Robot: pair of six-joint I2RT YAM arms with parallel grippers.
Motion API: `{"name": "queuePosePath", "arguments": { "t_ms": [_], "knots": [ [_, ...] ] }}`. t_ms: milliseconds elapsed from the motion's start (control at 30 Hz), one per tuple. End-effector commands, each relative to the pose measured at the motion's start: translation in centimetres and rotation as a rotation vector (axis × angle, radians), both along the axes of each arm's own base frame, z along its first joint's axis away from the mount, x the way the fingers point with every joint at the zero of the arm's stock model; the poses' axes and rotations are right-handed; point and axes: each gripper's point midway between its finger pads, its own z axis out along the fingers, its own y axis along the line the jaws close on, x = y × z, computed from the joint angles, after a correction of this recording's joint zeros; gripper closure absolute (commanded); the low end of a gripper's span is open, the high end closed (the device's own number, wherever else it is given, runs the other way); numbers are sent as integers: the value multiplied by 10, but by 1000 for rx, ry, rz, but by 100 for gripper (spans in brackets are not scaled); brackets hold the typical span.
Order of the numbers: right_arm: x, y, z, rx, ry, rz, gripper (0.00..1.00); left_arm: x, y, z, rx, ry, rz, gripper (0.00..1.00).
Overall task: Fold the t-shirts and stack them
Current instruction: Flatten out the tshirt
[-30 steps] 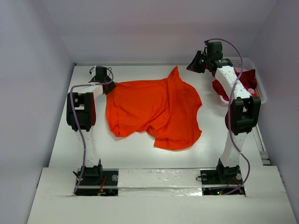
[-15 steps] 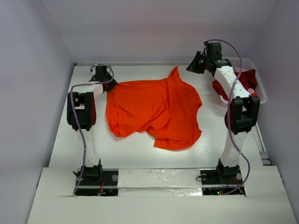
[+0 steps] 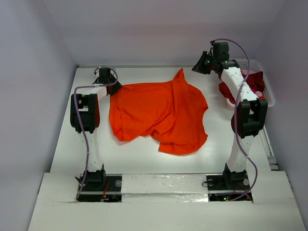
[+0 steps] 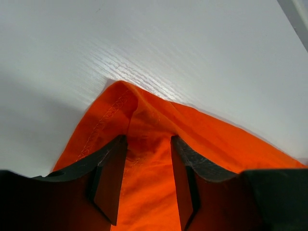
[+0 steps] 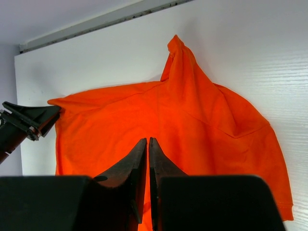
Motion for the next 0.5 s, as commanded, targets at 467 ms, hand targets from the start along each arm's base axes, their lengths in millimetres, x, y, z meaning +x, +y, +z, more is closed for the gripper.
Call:
{"name": "queuePosePath", "arguments": {
  "t_ms": [467],
  "knots": [
    [10,6,17,11,-56,26,89,3,18,49,46,-52,39,61]
  ]
}}
